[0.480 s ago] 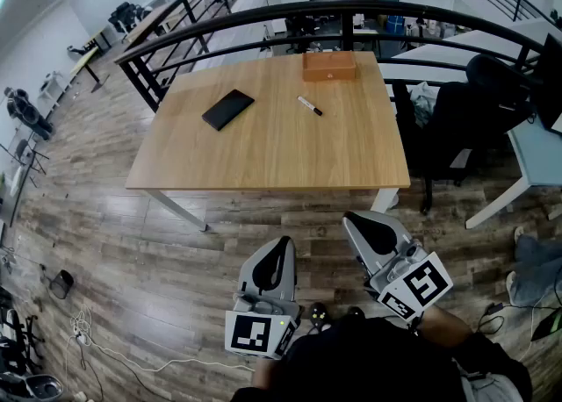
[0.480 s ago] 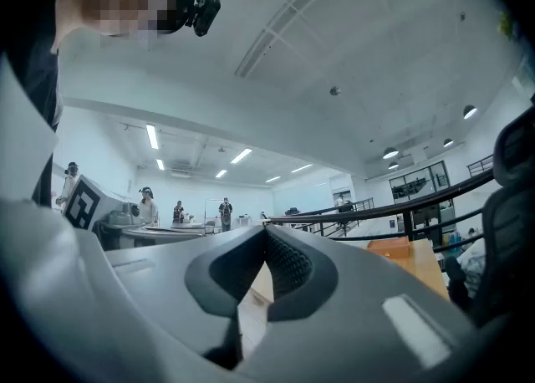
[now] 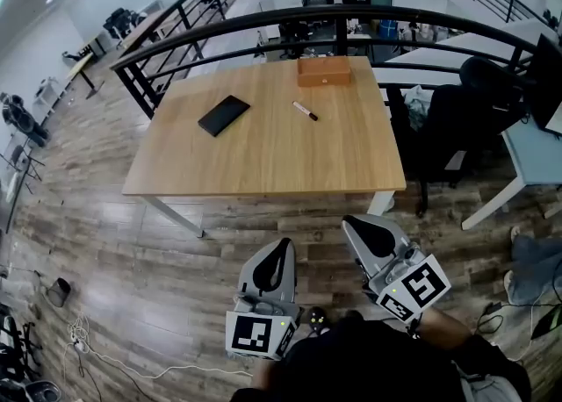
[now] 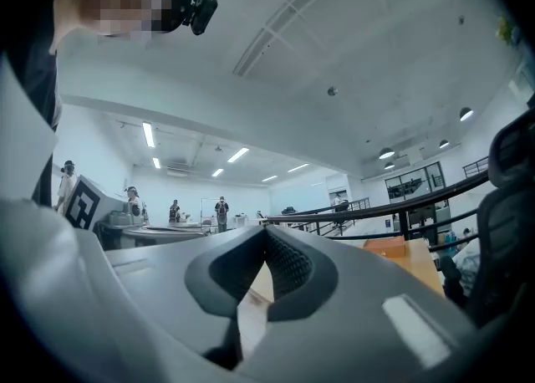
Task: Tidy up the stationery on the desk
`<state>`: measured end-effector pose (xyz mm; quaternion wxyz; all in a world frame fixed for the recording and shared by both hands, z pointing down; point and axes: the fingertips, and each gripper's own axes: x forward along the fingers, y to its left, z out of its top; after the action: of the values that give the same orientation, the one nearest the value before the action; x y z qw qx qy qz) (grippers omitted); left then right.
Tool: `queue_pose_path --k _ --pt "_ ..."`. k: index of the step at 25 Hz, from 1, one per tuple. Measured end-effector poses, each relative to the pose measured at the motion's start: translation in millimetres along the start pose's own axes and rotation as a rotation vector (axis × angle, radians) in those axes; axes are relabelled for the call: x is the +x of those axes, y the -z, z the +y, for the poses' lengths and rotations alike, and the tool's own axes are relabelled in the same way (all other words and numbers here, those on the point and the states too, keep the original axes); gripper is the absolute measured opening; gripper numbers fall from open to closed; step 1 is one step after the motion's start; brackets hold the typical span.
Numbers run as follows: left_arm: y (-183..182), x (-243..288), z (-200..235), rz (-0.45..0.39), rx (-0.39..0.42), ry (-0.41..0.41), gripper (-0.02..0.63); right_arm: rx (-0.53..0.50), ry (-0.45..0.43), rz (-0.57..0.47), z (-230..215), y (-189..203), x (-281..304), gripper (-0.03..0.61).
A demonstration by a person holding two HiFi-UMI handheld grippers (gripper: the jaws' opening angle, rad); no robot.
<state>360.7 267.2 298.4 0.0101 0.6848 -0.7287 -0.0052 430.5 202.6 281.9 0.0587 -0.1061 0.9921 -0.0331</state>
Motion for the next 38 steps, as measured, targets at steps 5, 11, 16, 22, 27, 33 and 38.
queue_pose_path --k 5,11,16,22,27,33,38 --pt "3 -3 4 0.012 -0.002 0.004 -0.003 -0.005 0.005 0.006 3 1 4 0.011" --pt "3 -10 17 -0.013 -0.008 -0.003 -0.003 -0.028 -0.007 0.008 11 -4 14 0.011" --pt "-1 -13 29 -0.048 -0.023 -0.018 -0.003 -0.048 -0.016 0.014 16 -1 25 0.011" --pt "-2 -22 56 -0.06 -0.026 -0.034 -0.003 -0.06 -0.037 0.028 30 5 47 0.011" --pt "-1 -26 77 -0.062 -0.021 -0.045 -0.003 -0.056 -0.045 0.02 37 7 63 0.011" --pt "-2 -24 98 -0.062 -0.001 -0.075 -0.003 -0.038 -0.04 0.023 33 15 80 0.011" --pt "3 -20 112 -0.048 -0.002 -0.096 -0.003 -0.027 -0.057 0.035 24 21 97 0.012"
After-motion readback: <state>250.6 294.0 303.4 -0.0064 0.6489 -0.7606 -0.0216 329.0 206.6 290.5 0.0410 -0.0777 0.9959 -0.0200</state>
